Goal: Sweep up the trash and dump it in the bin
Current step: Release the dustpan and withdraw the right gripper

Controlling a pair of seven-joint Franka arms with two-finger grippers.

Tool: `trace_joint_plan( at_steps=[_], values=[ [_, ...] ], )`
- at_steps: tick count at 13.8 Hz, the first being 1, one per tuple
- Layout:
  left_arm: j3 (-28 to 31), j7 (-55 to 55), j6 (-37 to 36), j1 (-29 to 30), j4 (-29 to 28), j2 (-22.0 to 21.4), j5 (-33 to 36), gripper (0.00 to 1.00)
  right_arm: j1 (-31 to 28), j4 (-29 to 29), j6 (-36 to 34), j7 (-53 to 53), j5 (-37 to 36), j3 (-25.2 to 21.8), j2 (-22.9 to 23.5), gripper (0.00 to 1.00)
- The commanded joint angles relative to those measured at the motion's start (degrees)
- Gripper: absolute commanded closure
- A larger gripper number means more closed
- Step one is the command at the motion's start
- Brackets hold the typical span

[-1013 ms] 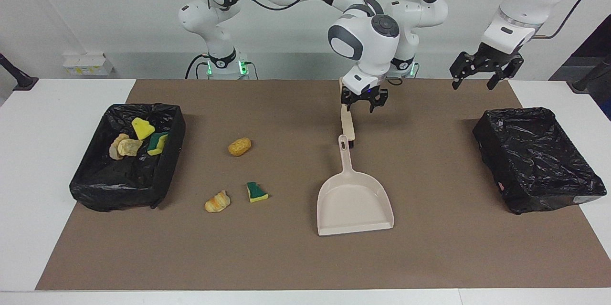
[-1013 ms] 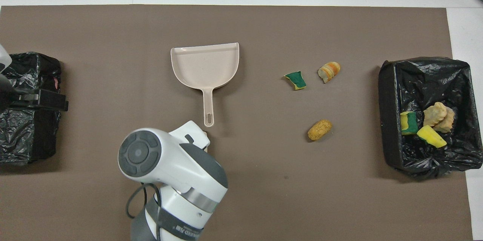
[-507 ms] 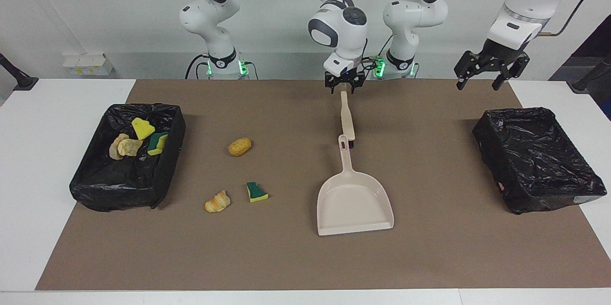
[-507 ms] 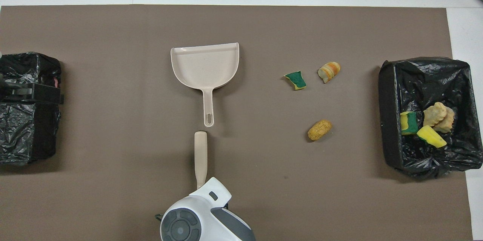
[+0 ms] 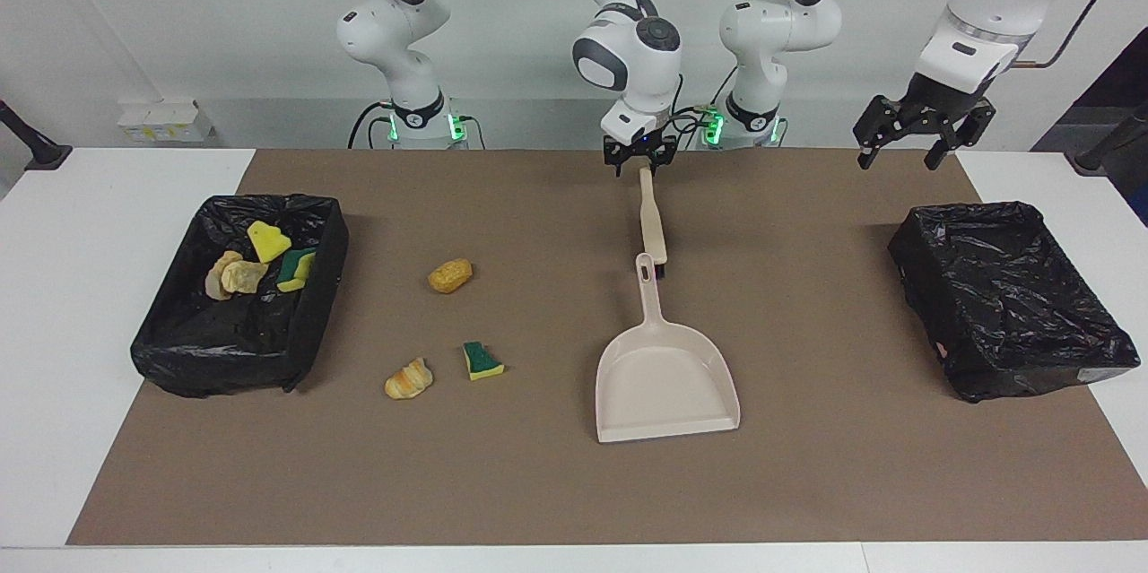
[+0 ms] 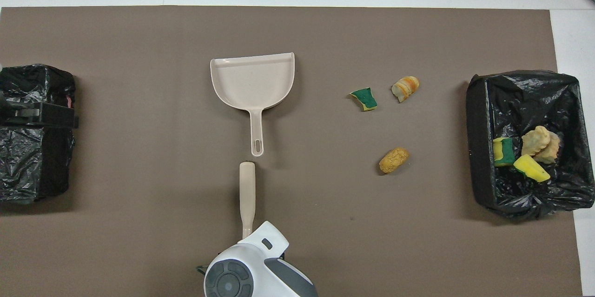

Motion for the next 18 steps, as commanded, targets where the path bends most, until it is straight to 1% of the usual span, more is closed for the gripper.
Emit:
trace_joint_plan(
  at_steps=[1,4,5,6,7,8,10,11,13,15,16,18],
  values=[
    [-0.5,0.5,0.0,0.8,0.3,0.1,0.5,0.00,-0.3,1.0,1.3,-1.6,1.6,0.1,0.8,0.51],
    [-0.5,0.6,-0.1,0.8,0.2,0.1,0.5,0.00,-0.3,1.0,1.4,-1.7,1.7,0.1,0.8,0.76],
    [-0.5,0.6,-0.3,0.8,0.2,0.1,0.5,0.00,-0.3,1.0,1.5,-1.8,1.6,0.1,0.8,0.82],
    [-0.5,0.6,-0.2,0.8,0.2,0.1,0.5,0.00,-0.3,1.0,1.5,-1.9,1.7,0.1,0.8,0.85],
    [-0.5,0.6,-0.2,0.8,0.3,0.1,0.5,0.00,-0.3,1.0,1.5,-1.8,1.7,0.1,0.8,0.94],
    [-0.5,0.6,-0.2,0.8,0.3,0.1,0.5,0.00,-0.3,1.0,1.5,-1.8,1.7,0.1,0.8,1.00],
    [-0.5,0.5,-0.1,0.8,0.4,0.1,0.5,0.00,-0.8,1.0,0.4,-0.7,1.7,0.0,-0.4,1.00],
    [-0.5,0.5,-0.1,0.7,0.4,0.2,0.5,0.00,-1.2,0.5,-0.5,-0.6,1.7,0.0,-2.0,1.00],
    [-0.5,0.0,0.1,0.7,0.5,0.3,0.5,0.00,-3.9,0.3,-7.1,-0.8,1.8,-0.1,-5.3,1.00],
    [-0.5,-0.1,0.1,0.6,0.5,0.3,0.5,0.00,-7.2,-2.1,-13.1,-0.7,2.1,-0.1,-10.3,1.00],
    [-0.5,-0.1,0.1,0.6,0.5,0.2,0.5,0.00,-8.4,-3.8,-15.2,-1.1,3.6,-0.1,-12.8,1.00],
    [-0.7,-0.5,0.1,0.0,0.5,0.3,0.4,0.00,-12.0,-7.9,-17.6,-1.9,4.3,-0.2,-17.9,1.00]
  ],
)
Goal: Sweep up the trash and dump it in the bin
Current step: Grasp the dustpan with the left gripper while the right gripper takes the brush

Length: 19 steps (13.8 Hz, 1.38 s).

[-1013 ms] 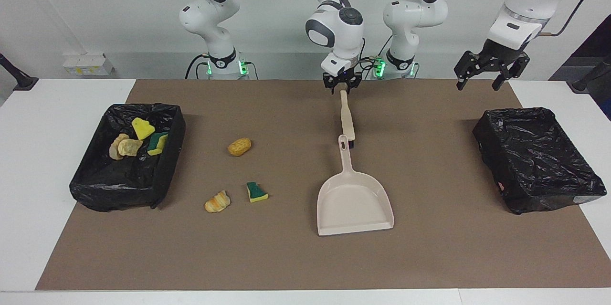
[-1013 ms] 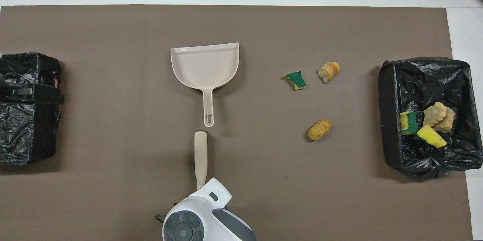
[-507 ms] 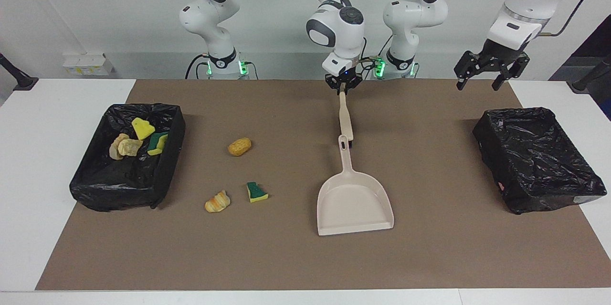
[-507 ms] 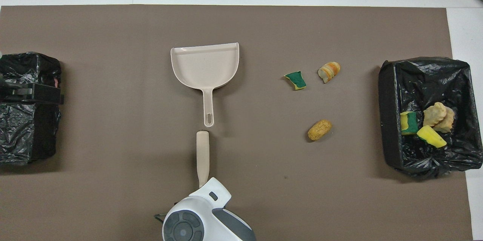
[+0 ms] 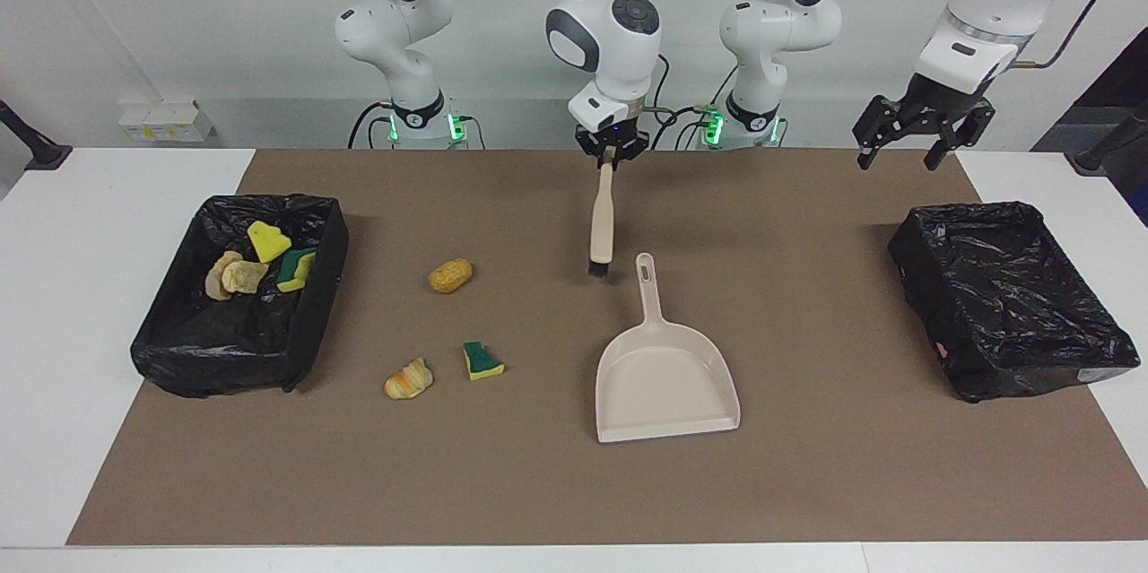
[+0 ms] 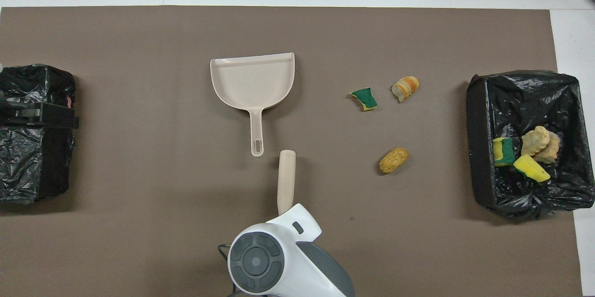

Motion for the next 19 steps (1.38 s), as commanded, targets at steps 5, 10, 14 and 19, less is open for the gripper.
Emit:
trace_joint_plan(
  at_steps=[5,10,14,19],
  values=[
    [-1.7,-12.2,5.9,-8.4,0.0,3.7,-2.6,0.00,-12.1,-15.6,-1.7,0.8,1.4,0.1,-13.2,1.00],
    [-1.7,-26.0,19.2,-20.2,-1.5,14.5,-2.5,0.00,-15.9,-15.8,-6.5,2.6,-3.3,0.1,-13.4,1.00],
    [-1.7,-27.8,25.0,-22.9,-2.5,22.3,-0.5,0.00,-17.1,-17.2,-5.6,2.4,-3.3,0.2,-14.2,1.00],
    [-1.7,-29.4,33.3,-26.2,-11.3,22.9,0.6,0.00,-19.2,-21.5,-0.4,-0.7,-2.5,0.1,-15.6,1.00]
  ],
)
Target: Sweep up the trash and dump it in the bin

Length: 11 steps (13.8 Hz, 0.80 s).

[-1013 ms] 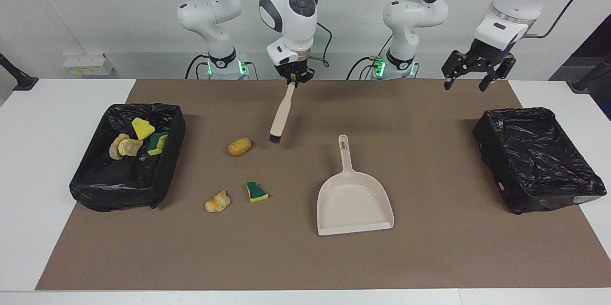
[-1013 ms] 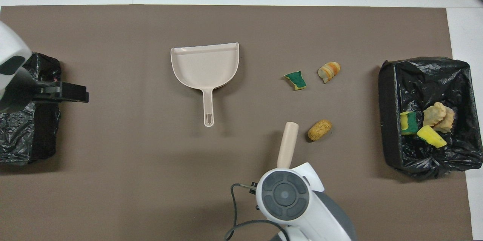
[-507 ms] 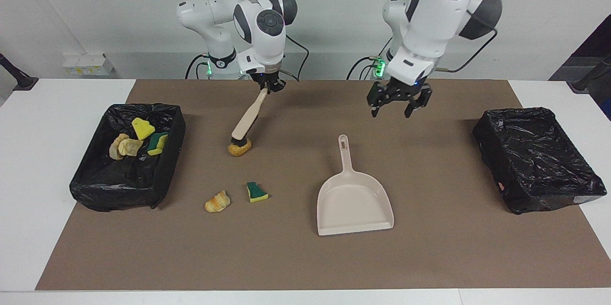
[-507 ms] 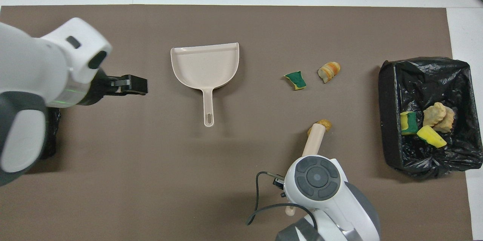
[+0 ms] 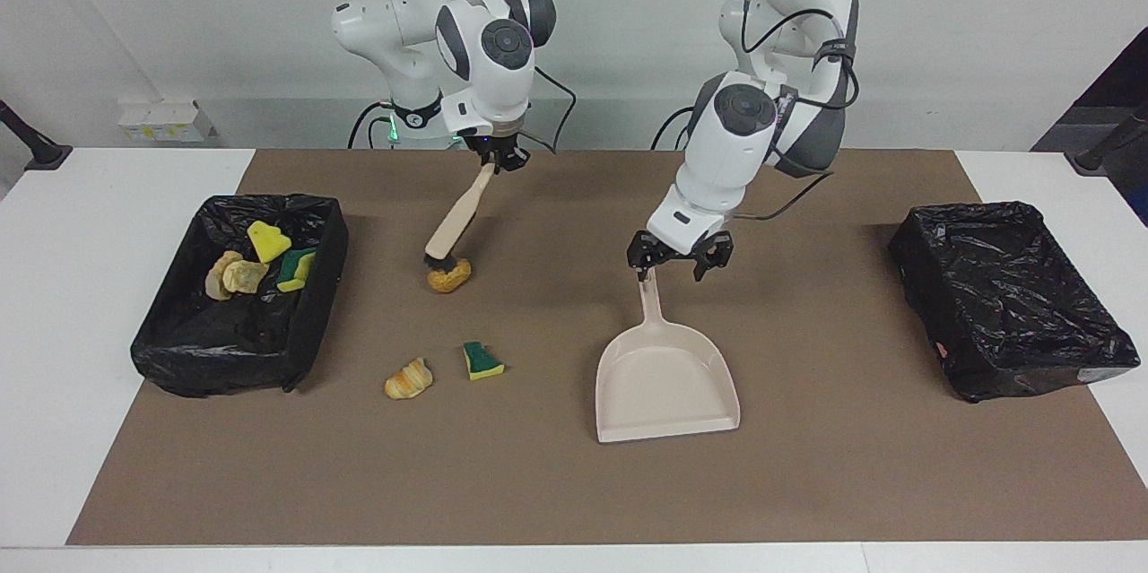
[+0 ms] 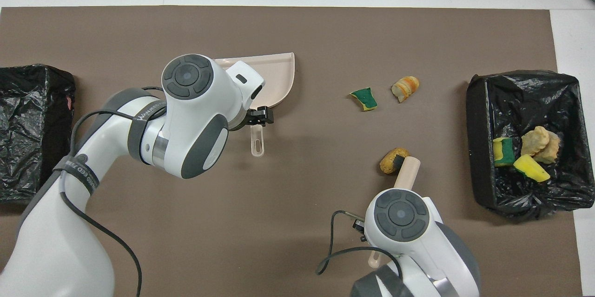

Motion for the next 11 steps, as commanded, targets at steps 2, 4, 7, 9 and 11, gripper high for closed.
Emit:
trace_joint_plan(
  at_steps=[2,4,7,9,11],
  values=[
    [0.9,-2.4,3.5,-3.2,-3.3,-0.6,1.4,0.00,-4.2,-1.9,7.7,-4.3,0.0,0.6,0.2,1.00],
    [0.9,-2.5,2.5,-3.3,-3.2,-0.6,1.8,0.00,-6.6,3.0,10.4,-6.5,0.0,0.6,4.8,1.00],
    [0.9,-2.4,2.0,-3.3,-3.0,-0.6,4.6,0.21,-8.3,13.4,11.6,-6.6,0.0,0.6,12.7,1.00],
    [0.9,-3.7,0.0,-3.3,-2.5,-0.6,4.5,1.00,-8.7,19.6,11.3,-6.6,0.0,0.6,16.5,1.00],
    [0.9,-3.3,-0.7,-3.2,-1.5,-0.6,4.8,1.00,-8.9,24.5,10.1,-6.6,-0.2,0.6,19.0,1.00]
  ],
)
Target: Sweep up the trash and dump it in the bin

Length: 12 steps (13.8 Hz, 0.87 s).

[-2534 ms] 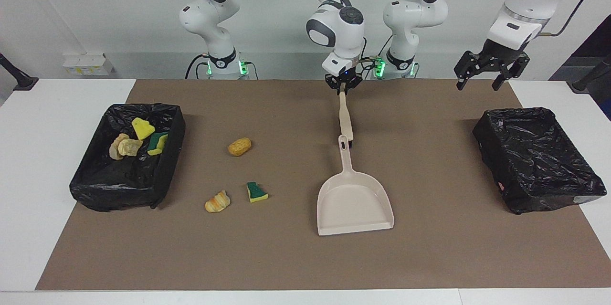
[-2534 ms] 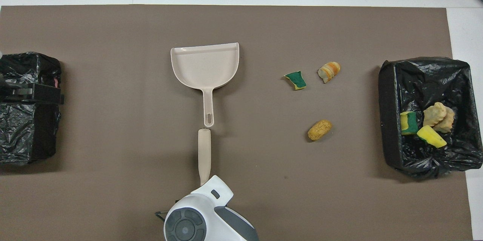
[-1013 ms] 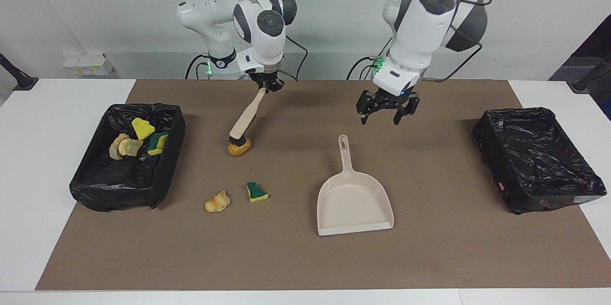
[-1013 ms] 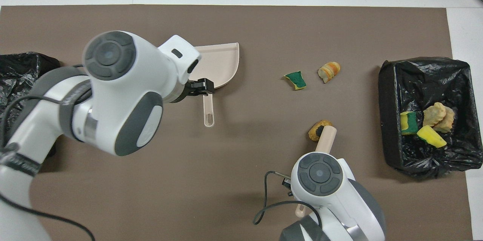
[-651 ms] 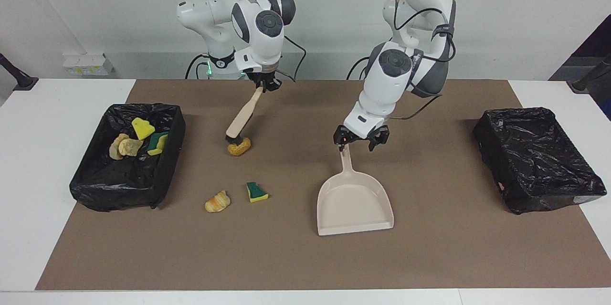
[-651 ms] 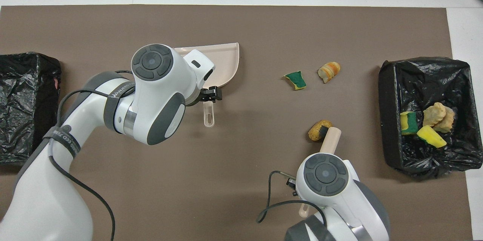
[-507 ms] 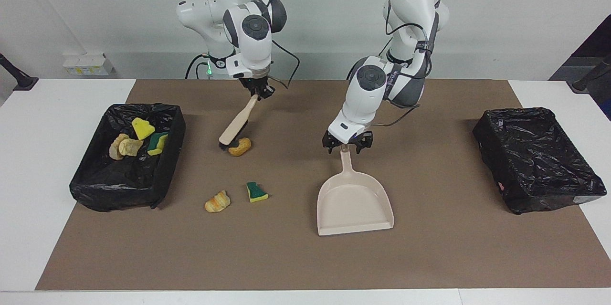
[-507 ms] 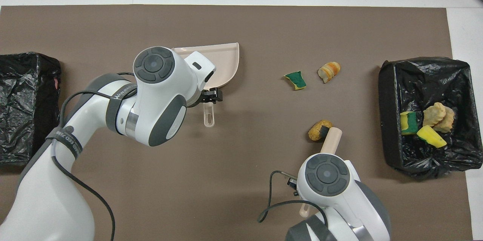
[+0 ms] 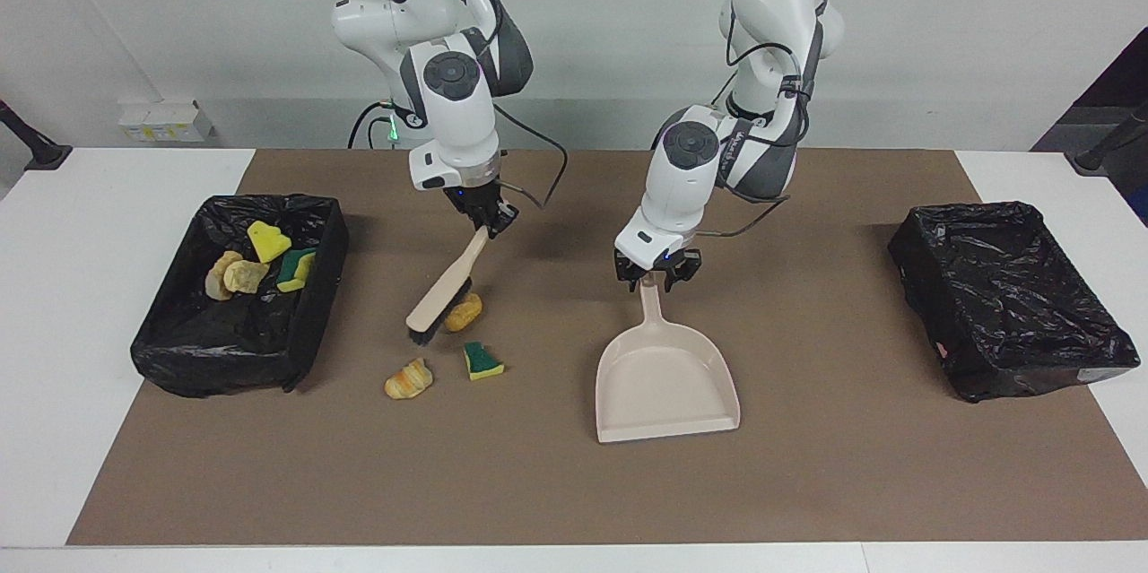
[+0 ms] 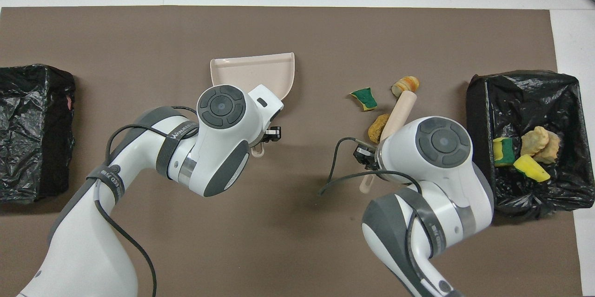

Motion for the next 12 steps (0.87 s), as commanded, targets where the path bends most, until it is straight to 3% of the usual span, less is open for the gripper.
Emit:
trace_joint_plan(
  at_steps=[1,3,6,9,12],
  values=[
    [0.6,-0.9,-1.6,-0.5,0.6,-0.8,2.2,1.00,-1.1,7.9,-3.1,-1.9,-1.1,0.6,4.4,1.00],
    [0.6,2.4,-2.1,-0.3,0.9,-1.6,3.6,1.00,-3.0,9.3,-4.0,-8.1,-1.3,0.3,4.5,1.00],
    [0.8,8.8,-8.5,0.0,2.7,-3.4,7.6,1.00,-6.5,10.9,-5.2,-18.8,-3.7,0.2,4.6,1.00],
    [1.1,16.7,-11.2,0.8,2.6,-6.7,8.1,1.00,-10.6,11.0,-5.2,-37.0,-6.5,0.2,5.4,1.00],
    [1.1,31.6,-18.3,3.3,2.5,-11.3,8.0,1.00,-14.3,11.4,-4.7,-52.9,-10.8,0.2,7.2,1.00]
  ],
)
